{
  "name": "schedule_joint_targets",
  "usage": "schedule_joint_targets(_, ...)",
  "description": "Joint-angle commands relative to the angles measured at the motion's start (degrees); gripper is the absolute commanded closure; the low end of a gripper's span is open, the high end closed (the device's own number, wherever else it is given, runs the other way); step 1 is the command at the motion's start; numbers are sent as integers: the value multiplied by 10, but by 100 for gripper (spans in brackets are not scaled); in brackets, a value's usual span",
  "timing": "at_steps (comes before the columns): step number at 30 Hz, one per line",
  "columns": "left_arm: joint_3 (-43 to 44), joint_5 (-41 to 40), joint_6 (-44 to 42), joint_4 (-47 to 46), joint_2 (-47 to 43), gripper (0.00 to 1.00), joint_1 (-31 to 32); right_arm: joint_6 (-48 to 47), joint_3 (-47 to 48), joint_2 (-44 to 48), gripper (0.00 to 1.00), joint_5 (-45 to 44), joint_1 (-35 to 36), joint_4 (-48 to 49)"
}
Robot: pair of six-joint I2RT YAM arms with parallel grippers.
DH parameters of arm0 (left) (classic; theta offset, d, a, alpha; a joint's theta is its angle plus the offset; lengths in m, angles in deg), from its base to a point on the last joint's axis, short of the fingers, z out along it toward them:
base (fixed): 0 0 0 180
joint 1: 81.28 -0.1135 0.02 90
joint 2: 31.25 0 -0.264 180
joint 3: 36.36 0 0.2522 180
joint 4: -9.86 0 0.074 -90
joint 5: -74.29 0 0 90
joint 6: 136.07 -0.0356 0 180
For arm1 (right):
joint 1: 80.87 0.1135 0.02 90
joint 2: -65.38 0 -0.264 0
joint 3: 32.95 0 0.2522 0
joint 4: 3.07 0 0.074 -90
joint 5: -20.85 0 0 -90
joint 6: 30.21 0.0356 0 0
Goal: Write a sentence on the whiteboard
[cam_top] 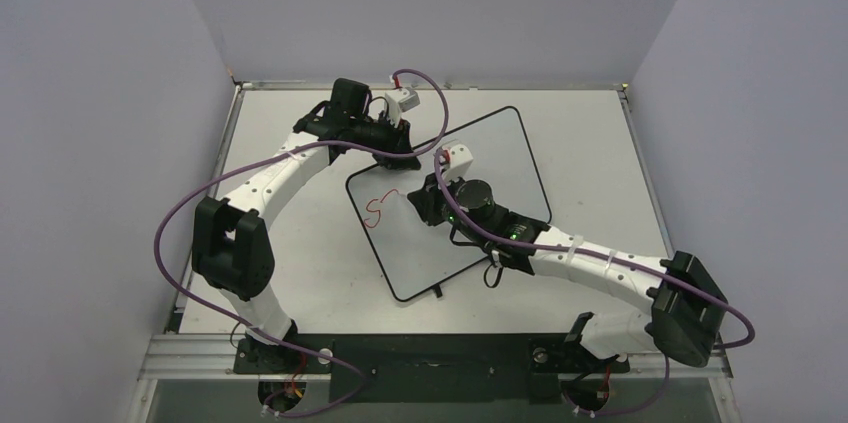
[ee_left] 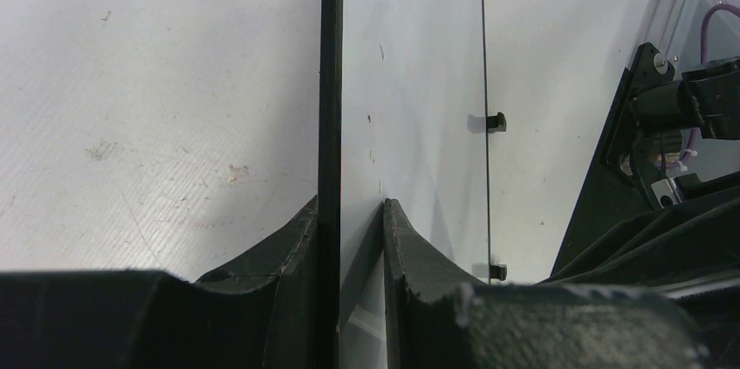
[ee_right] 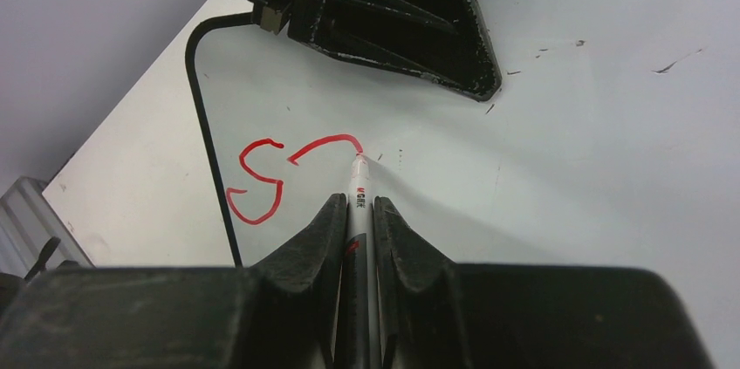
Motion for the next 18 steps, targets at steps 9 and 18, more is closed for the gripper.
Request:
schedule_joint_targets(9, -1, -83, -72, -1, 0, 100, 15, -6, 58, 11, 100, 6, 18, 5)
schedule_joint_targets(18, 0, -83, -72, -1, -2, 100, 15, -7, 111, -34, 100, -5, 15, 0)
